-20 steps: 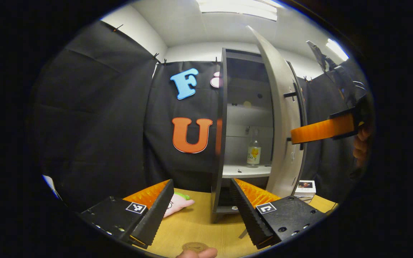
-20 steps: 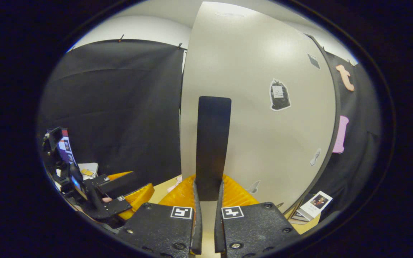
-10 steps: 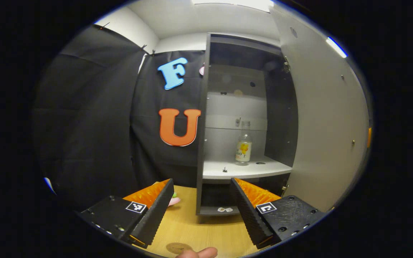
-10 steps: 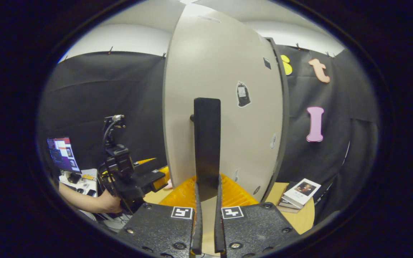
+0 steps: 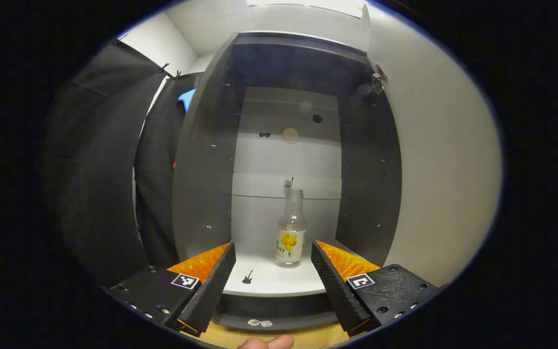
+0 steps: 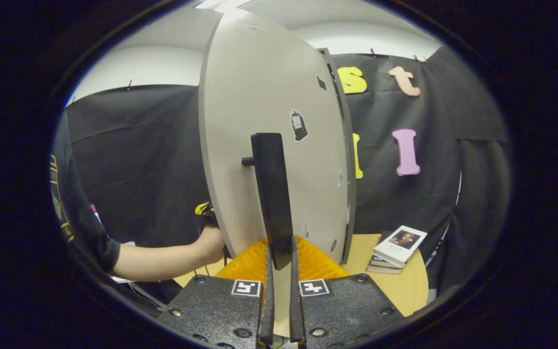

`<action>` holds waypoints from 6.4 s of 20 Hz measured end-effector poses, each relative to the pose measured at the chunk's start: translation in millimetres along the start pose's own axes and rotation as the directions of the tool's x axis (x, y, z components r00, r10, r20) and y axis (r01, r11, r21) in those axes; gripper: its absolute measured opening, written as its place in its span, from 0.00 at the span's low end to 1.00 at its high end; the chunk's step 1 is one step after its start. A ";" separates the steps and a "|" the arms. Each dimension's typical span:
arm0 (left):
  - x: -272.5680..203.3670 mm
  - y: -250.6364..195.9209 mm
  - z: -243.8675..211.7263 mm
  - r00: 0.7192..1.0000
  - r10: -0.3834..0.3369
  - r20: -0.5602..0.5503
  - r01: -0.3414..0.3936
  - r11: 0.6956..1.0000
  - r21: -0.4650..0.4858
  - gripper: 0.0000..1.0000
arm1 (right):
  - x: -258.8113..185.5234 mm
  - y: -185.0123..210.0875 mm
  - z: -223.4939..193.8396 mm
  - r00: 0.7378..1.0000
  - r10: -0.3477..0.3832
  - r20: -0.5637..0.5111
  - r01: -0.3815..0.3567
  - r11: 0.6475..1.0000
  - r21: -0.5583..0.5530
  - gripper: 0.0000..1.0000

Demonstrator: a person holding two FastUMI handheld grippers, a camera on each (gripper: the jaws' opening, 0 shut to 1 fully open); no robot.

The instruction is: Open the cabinet door with the right hand, grasp the bottle in the cabinet with the left hand and place it on the coaster, then close the cabinet door with the right hand.

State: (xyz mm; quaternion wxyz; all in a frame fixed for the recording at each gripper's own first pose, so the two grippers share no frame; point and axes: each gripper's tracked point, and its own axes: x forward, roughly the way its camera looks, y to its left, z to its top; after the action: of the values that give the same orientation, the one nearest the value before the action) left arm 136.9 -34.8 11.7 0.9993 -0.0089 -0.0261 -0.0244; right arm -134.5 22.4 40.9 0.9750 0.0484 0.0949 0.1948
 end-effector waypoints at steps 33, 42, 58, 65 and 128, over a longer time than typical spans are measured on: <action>33.2 -11.7 5.6 0.992 0.044 -0.116 -0.048 0.998 -0.032 0.76 | -53.6 -113.8 4.3 0.860 -0.497 0.117 0.485 0.866 0.116 0.80; -97.2 -4.7 19.3 0.972 0.212 -0.098 -0.212 0.977 0.007 0.75 | -72.0 -145.2 -15.7 0.938 -0.334 0.094 0.328 0.942 0.071 1.00; -262.6 109.9 -124.2 0.881 0.459 -0.117 -0.443 0.886 0.139 0.75 | -51.7 -207.7 -181.6 0.811 -0.422 -0.406 0.458 0.889 -0.008 0.95; -274.8 147.4 -228.8 0.870 0.455 -0.190 -0.429 0.888 0.164 0.75 | -59.2 -193.1 -249.2 0.670 -0.480 -0.566 0.487 0.860 -0.153 0.95; -312.1 117.4 -30.0 0.972 0.236 -0.007 -0.236 0.971 0.046 0.95 | -7.7 -129.9 -296.6 0.718 -0.341 -0.607 0.444 0.896 0.022 0.95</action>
State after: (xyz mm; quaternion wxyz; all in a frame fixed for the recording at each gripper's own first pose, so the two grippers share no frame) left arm -167.0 96.9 -36.7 0.9952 0.0107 -0.0192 0.0950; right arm -153.8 -83.1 -264.8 0.9080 0.0455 0.4160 -0.0205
